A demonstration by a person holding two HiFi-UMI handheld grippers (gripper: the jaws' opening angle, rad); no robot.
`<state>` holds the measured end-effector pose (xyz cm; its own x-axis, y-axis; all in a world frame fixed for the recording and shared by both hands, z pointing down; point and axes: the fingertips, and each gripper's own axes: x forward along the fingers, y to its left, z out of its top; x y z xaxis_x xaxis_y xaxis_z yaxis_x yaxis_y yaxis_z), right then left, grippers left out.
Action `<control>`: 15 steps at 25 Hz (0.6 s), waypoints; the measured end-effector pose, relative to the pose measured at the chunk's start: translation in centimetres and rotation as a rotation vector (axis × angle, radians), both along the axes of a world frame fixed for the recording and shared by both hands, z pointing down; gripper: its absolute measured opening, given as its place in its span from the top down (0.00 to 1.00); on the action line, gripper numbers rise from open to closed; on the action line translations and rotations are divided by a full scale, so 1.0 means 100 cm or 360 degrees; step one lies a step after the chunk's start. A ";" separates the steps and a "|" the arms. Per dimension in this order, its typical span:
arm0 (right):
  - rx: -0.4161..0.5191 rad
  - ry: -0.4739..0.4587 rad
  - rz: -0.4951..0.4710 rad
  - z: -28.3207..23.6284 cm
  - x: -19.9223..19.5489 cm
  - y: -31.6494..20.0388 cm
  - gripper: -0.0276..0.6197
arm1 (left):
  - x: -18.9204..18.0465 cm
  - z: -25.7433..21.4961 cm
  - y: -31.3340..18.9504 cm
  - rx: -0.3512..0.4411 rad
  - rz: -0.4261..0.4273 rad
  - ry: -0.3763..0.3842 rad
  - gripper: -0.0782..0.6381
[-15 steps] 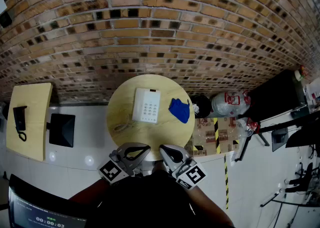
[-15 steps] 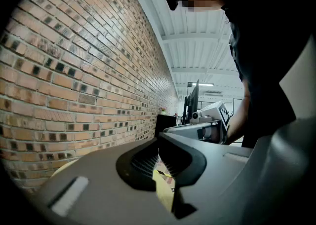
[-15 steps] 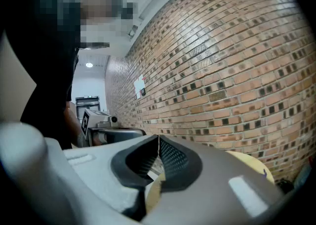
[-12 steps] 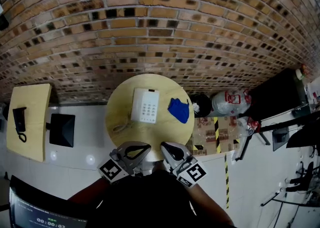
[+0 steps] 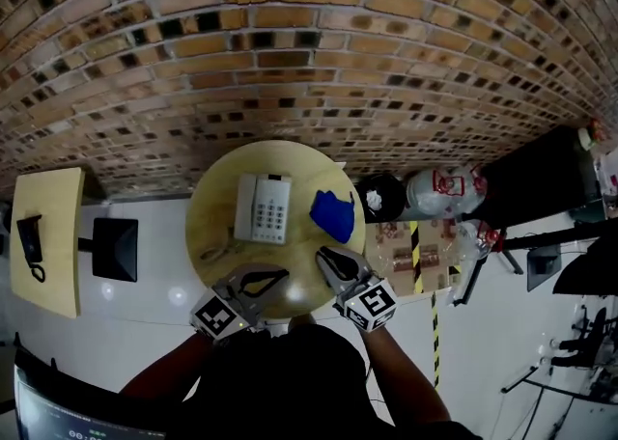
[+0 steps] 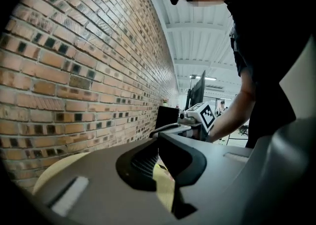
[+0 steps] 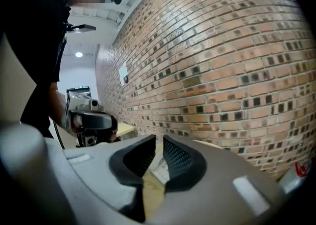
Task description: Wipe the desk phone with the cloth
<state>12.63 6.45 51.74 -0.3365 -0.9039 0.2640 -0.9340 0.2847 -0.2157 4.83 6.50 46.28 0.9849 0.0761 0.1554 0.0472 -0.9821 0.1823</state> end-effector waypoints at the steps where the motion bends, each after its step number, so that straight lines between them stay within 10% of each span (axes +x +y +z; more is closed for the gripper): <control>1: -0.0035 0.0015 -0.0015 0.012 0.008 -0.005 0.88 | 0.007 0.006 -0.003 -0.0011 -0.0001 -0.0015 0.86; 15: -0.0692 0.0214 -0.0062 0.210 0.120 -0.072 0.62 | 0.075 0.037 -0.037 -0.0078 -0.0108 -0.0082 0.79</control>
<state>24.64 -0.71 72.73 -0.3052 -0.6868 0.6597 -0.9522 0.2303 -0.2007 12.29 2.80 49.95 0.9788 0.0181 0.2039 -0.0300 -0.9726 0.2304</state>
